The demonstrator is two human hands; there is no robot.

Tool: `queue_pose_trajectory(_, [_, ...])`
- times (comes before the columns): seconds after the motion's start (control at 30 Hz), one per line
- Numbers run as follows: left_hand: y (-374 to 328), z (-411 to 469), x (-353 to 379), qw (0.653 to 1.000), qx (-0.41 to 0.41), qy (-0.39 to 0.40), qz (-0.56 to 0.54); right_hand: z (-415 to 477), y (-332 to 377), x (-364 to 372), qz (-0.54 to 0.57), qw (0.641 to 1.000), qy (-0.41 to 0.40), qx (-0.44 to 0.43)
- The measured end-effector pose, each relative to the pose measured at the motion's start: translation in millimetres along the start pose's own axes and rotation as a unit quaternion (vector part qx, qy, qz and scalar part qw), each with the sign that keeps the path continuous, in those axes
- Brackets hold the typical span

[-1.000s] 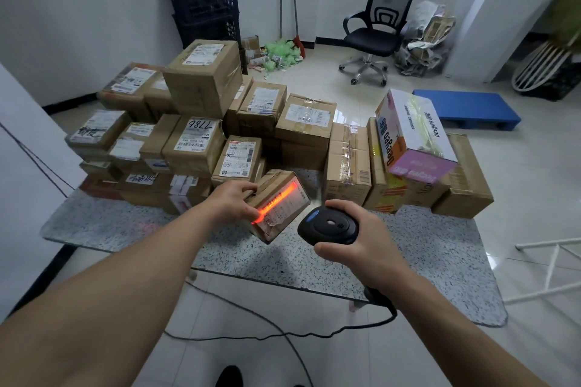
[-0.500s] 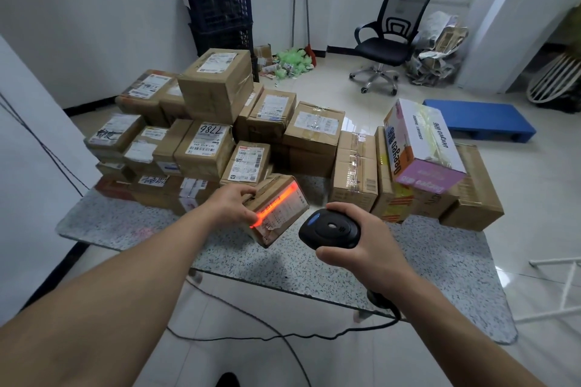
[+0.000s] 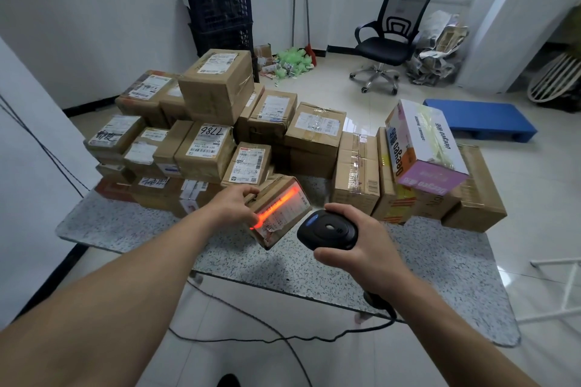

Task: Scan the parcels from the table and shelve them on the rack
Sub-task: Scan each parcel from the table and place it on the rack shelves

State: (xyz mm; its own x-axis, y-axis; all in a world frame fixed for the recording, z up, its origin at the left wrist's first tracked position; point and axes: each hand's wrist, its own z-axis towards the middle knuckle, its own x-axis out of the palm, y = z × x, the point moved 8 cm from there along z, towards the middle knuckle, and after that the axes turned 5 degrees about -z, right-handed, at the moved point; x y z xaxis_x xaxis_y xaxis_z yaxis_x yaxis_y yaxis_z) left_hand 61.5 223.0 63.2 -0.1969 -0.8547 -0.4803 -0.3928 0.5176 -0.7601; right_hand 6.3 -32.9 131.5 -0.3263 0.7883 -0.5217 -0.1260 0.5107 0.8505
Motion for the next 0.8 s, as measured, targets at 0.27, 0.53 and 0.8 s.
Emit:
queue_pose_trajectory(0.27, [4.9, 5.9, -5.4, 1.0, -0.002, 0.001, -0.004, 4.4, 1.7, 2.7, 0.004, 1.0, 0.001, 0.004])
queue_pose_trajectory(0.53, [7.2, 7.5, -9.5, 1.0, -0.003, 0.016, 0.003, 10.6, 2.1, 5.7, 0.006, 1.0, 0.0, 0.0])
queue_pose_trajectory(0.8, [7.8, -2.9, -18.1, 1.0, -0.004, 0.013, -0.016, 18.7, 5.6, 13.3, 0.011, 1.0, 0.012, -0.019])
